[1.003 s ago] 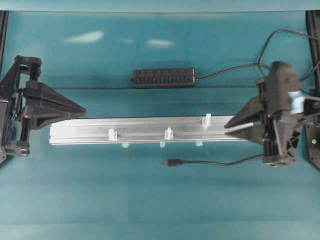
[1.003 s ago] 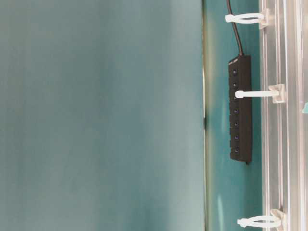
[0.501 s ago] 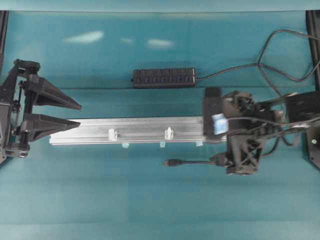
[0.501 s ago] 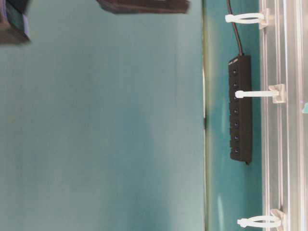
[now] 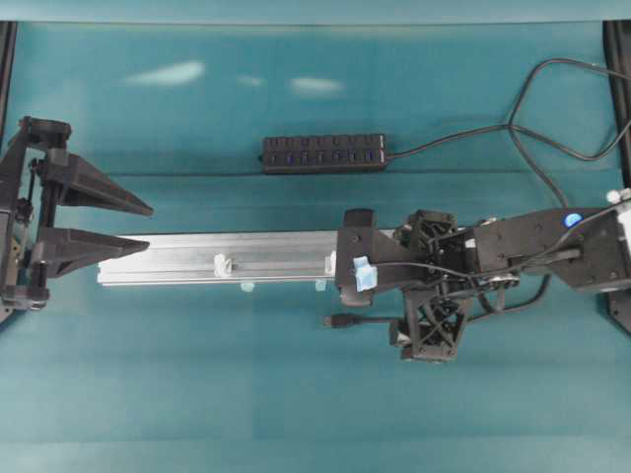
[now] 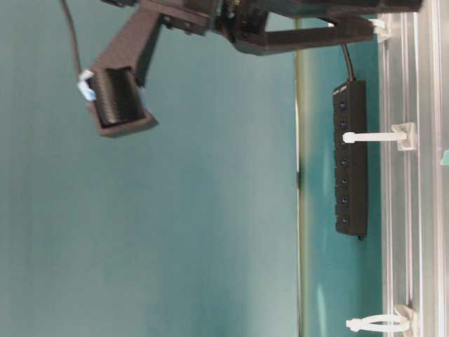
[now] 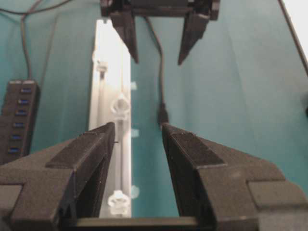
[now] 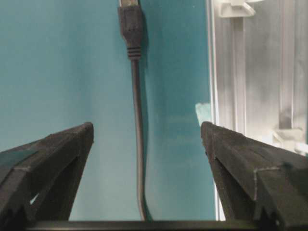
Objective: Pass the USB cable through three rings with both arms.
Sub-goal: 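Grasp the black USB plug with the right gripper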
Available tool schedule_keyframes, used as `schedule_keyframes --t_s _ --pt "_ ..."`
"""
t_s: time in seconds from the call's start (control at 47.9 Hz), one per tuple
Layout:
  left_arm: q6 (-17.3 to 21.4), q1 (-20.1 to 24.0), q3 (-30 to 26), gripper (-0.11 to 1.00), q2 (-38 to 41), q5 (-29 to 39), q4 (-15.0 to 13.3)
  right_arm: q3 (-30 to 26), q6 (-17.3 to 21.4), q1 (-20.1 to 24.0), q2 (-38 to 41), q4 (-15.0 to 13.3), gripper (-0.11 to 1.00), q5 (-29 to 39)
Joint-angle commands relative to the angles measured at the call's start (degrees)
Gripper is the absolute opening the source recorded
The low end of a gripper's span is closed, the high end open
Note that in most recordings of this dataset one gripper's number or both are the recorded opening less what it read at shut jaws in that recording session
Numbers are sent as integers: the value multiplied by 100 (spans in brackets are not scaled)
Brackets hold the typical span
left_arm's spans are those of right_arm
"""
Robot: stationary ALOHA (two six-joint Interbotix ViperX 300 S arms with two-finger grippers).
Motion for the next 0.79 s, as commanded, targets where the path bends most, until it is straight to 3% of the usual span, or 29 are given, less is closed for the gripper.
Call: schedule_keyframes --t_s 0.0,0.773 --pt "9 9 -62 52 0 -26 18 -62 53 18 70 -62 61 -97" --pt "62 105 9 52 -26 -53 18 -176 26 114 853 -123 61 -545"
